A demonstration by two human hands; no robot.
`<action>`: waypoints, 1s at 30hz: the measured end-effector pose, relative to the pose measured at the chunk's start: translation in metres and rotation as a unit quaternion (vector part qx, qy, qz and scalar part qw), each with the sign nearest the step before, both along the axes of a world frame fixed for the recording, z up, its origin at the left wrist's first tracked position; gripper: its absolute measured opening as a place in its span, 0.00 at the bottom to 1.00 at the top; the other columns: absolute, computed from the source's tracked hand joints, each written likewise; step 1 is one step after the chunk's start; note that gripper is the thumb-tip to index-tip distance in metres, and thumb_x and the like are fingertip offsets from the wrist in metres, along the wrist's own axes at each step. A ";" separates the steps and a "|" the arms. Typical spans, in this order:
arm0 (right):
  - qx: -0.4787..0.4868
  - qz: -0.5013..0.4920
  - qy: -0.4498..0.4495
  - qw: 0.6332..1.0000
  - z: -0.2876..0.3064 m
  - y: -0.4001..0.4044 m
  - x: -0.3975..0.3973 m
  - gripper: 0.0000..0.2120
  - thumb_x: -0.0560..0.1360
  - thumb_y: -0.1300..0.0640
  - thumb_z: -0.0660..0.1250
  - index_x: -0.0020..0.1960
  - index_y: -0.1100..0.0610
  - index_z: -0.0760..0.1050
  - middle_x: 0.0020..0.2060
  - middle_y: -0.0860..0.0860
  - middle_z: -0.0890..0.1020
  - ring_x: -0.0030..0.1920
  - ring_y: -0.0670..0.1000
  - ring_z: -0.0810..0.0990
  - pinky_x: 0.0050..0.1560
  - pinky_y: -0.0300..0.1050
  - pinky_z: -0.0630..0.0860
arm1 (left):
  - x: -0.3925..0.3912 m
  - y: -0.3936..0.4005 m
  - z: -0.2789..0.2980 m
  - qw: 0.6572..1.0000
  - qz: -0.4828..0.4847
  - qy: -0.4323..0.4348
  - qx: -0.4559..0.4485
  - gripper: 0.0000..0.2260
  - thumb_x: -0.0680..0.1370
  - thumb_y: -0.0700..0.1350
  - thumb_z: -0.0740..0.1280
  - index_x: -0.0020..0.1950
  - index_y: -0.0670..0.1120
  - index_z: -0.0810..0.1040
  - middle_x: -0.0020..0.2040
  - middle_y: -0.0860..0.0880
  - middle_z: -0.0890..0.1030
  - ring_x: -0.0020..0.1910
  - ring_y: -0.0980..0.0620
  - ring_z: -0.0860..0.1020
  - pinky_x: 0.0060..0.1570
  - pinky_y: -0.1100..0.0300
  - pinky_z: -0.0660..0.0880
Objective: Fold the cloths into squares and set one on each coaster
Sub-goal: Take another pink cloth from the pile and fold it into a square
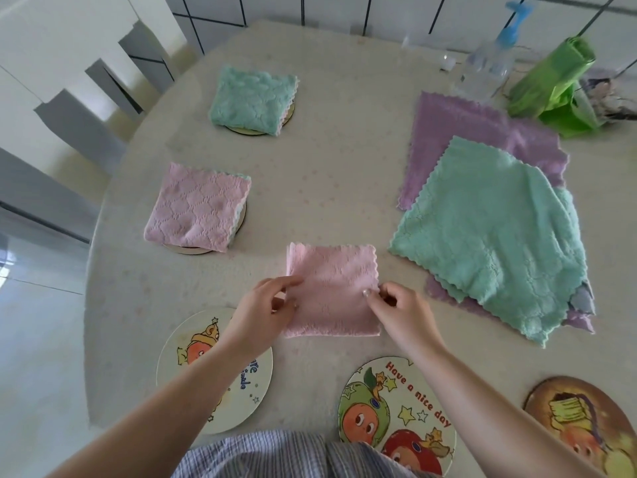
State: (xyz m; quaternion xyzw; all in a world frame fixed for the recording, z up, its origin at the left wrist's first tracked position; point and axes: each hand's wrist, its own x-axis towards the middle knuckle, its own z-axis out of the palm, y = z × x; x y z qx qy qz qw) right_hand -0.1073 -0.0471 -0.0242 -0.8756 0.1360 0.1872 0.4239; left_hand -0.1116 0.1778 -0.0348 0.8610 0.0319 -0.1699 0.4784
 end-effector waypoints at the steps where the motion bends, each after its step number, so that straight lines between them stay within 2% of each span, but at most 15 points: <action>1: -0.008 0.001 0.001 1.000 -0.002 -0.001 0.001 0.18 0.75 0.50 0.64 0.36 0.63 0.71 0.25 0.49 0.70 0.24 0.44 0.66 0.26 0.37 0.61 | 0.001 0.000 -0.002 1.000 0.004 0.007 0.004 0.15 0.77 0.39 0.63 0.61 0.53 0.75 0.55 0.53 0.75 0.36 0.61 0.78 0.34 0.71 0.71; 3: -0.021 0.008 0.010 1.000 -0.006 -0.001 0.003 0.14 0.75 0.50 0.64 0.39 0.60 0.73 0.28 0.47 0.73 0.27 0.44 0.69 0.29 0.37 0.63 | 0.002 -0.001 -0.002 1.000 0.001 0.017 0.012 0.15 0.77 0.40 0.64 0.61 0.53 0.75 0.55 0.51 0.75 0.35 0.59 0.78 0.33 0.71 0.71; 5: -0.041 0.004 0.008 0.999 -0.006 0.000 0.004 0.08 0.74 0.49 0.65 0.46 0.53 0.74 0.38 0.45 0.77 0.37 0.44 0.75 0.36 0.37 0.68 | 0.002 -0.003 0.001 0.999 -0.003 0.023 0.033 0.15 0.76 0.41 0.64 0.62 0.52 0.75 0.55 0.50 0.74 0.38 0.57 0.78 0.36 0.71 0.71; 7: -0.072 0.007 -0.037 0.997 -0.007 -0.001 0.002 0.16 0.73 0.50 0.67 0.59 0.50 0.71 0.54 0.45 0.76 0.53 0.45 0.75 0.52 0.40 0.72 | -0.001 -0.002 0.005 0.992 -0.023 -0.028 0.118 0.16 0.75 0.44 0.65 0.63 0.51 0.73 0.56 0.53 0.70 0.47 0.55 0.76 0.46 0.67 0.71; 8: -0.100 0.034 -0.077 0.991 -0.006 -0.001 0.001 0.22 0.73 0.51 0.67 0.65 0.50 0.68 0.62 0.46 0.72 0.61 0.46 0.71 0.62 0.43 0.68 | -0.004 -0.002 0.005 0.980 -0.048 -0.086 0.175 0.17 0.75 0.45 0.64 0.64 0.50 0.72 0.58 0.52 0.69 0.53 0.52 0.74 0.52 0.62 0.70; 10: -0.158 0.134 -0.149 0.967 -0.002 0.003 0.002 0.27 0.74 0.52 0.66 0.70 0.50 0.63 0.71 0.46 0.63 0.71 0.48 0.59 0.70 0.48 0.55 | -0.005 -0.004 0.001 0.941 -0.129 -0.198 0.240 0.19 0.74 0.46 0.61 0.65 0.48 0.70 0.66 0.48 0.68 0.66 0.47 0.67 0.62 0.50 0.66; 13: -0.217 0.285 -0.166 0.919 -0.006 0.008 0.003 0.27 0.76 0.45 0.58 0.73 0.49 0.59 0.75 0.48 0.53 0.75 0.49 0.46 0.73 0.56 0.44 | -0.003 -0.008 -0.010 0.909 -0.226 -0.205 0.284 0.24 0.77 0.52 0.55 0.72 0.47 0.62 0.75 0.48 0.59 0.75 0.50 0.51 0.72 0.45 0.51; 16: -0.275 0.353 -0.092 0.889 -0.017 0.000 0.006 0.32 0.73 0.36 0.40 0.75 0.45 0.39 0.74 0.47 0.34 0.72 0.47 0.30 0.71 0.59 0.34 | 0.000 -0.005 -0.018 0.903 -0.240 -0.142 0.327 0.29 0.77 0.60 0.46 0.76 0.51 0.50 0.76 0.53 0.46 0.75 0.54 0.42 0.73 0.42 0.44; 17: -0.288 0.367 -0.079 0.881 -0.018 -0.004 0.007 0.33 0.72 0.33 0.36 0.73 0.44 0.34 0.72 0.46 0.30 0.70 0.47 0.27 0.71 0.59 0.33 | 0.001 -0.004 -0.020 0.898 -0.247 -0.132 0.340 0.30 0.76 0.62 0.44 0.76 0.52 0.46 0.76 0.54 0.42 0.75 0.55 0.40 0.72 0.42 0.42; 19: -0.292 0.384 -0.063 0.874 -0.018 -0.007 0.009 0.34 0.71 0.31 0.34 0.72 0.43 0.31 0.71 0.46 0.29 0.70 0.47 0.26 0.71 0.59 0.33 | 0.004 -0.004 -0.021 0.891 -0.262 -0.115 0.354 0.31 0.75 0.63 0.41 0.75 0.54 0.39 0.74 0.56 0.36 0.74 0.56 0.35 0.72 0.43 0.38; 22: -0.250 0.343 -0.079 0.902 -0.009 -0.004 0.011 0.33 0.75 0.37 0.48 0.75 0.46 0.43 0.75 0.47 0.39 0.74 0.49 0.36 0.74 0.58 0.41 | 0.004 -0.004 -0.017 0.906 -0.236 -0.121 0.330 0.32 0.75 0.63 0.46 0.76 0.52 0.46 0.76 0.55 0.39 0.75 0.55 0.39 0.73 0.45 0.41; 24: -0.197 0.230 -0.100 0.948 -0.003 -0.005 0.007 0.29 0.76 0.44 0.59 0.74 0.48 0.55 0.74 0.47 0.56 0.74 0.49 0.54 0.72 0.53 0.55 | -0.001 0.002 -0.009 0.940 -0.147 -0.111 0.287 0.31 0.76 0.60 0.55 0.75 0.49 0.54 0.77 0.52 0.50 0.75 0.52 0.48 0.72 0.50 0.47; 26: -0.135 0.118 -0.061 0.982 0.002 -0.008 0.002 0.25 0.75 0.49 0.62 0.70 0.49 0.62 0.65 0.46 0.71 0.61 0.47 0.72 0.62 0.48 0.72 | -0.009 0.009 -0.001 0.966 -0.049 -0.081 0.241 0.29 0.76 0.55 0.61 0.74 0.51 0.56 0.74 0.52 0.61 0.73 0.51 0.57 0.70 0.53 0.55; 27: -0.110 0.094 -0.026 0.989 0.003 -0.007 -0.001 0.23 0.75 0.51 0.63 0.69 0.49 0.63 0.60 0.46 0.75 0.54 0.45 0.76 0.55 0.46 0.77 | -0.012 0.011 0.002 0.973 -0.025 -0.062 0.221 0.28 0.77 0.53 0.62 0.74 0.52 0.56 0.71 0.52 0.65 0.71 0.51 0.60 0.68 0.54 0.57; 30: -0.065 0.062 0.038 0.995 0.003 0.005 -0.005 0.24 0.75 0.54 0.65 0.69 0.49 0.62 0.48 0.45 0.78 0.39 0.46 0.78 0.37 0.41 0.76 | -0.017 0.006 0.007 0.982 -0.035 -0.029 0.182 0.26 0.76 0.47 0.61 0.73 0.54 0.58 0.65 0.54 0.72 0.66 0.52 0.66 0.63 0.55 0.64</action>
